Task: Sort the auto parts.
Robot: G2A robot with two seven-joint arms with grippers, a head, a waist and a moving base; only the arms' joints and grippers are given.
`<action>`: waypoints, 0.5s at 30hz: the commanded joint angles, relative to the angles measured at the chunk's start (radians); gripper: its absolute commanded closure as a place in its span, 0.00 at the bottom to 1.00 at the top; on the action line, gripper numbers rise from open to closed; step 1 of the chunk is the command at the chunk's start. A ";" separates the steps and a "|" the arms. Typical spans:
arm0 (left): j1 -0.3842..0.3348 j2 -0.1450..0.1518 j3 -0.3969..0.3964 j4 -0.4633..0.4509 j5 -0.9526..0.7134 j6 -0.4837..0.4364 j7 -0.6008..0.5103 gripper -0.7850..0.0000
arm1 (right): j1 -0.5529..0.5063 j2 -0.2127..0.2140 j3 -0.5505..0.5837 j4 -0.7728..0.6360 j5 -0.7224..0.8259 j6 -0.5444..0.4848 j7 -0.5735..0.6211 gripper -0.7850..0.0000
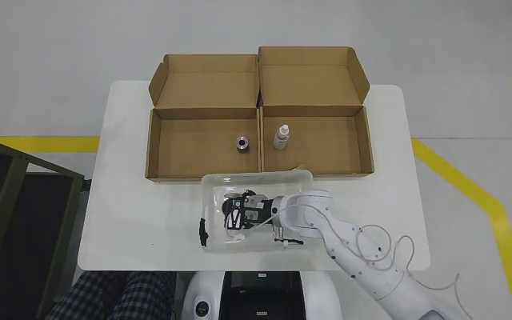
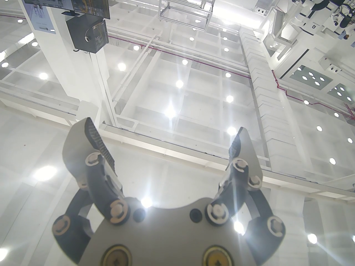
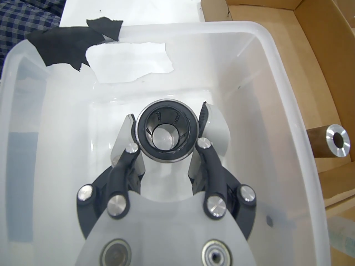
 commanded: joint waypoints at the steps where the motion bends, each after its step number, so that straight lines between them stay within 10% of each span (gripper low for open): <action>1: 0.000 0.000 0.000 0.000 0.000 0.000 0.000 0.00 | 0.001 0.000 0.000 0.000 0.001 0.000 -0.001 0.94; 15: 0.000 0.000 0.000 0.000 0.000 0.000 0.000 0.00 | -0.035 0.025 0.086 -0.157 0.052 -0.068 0.007 1.00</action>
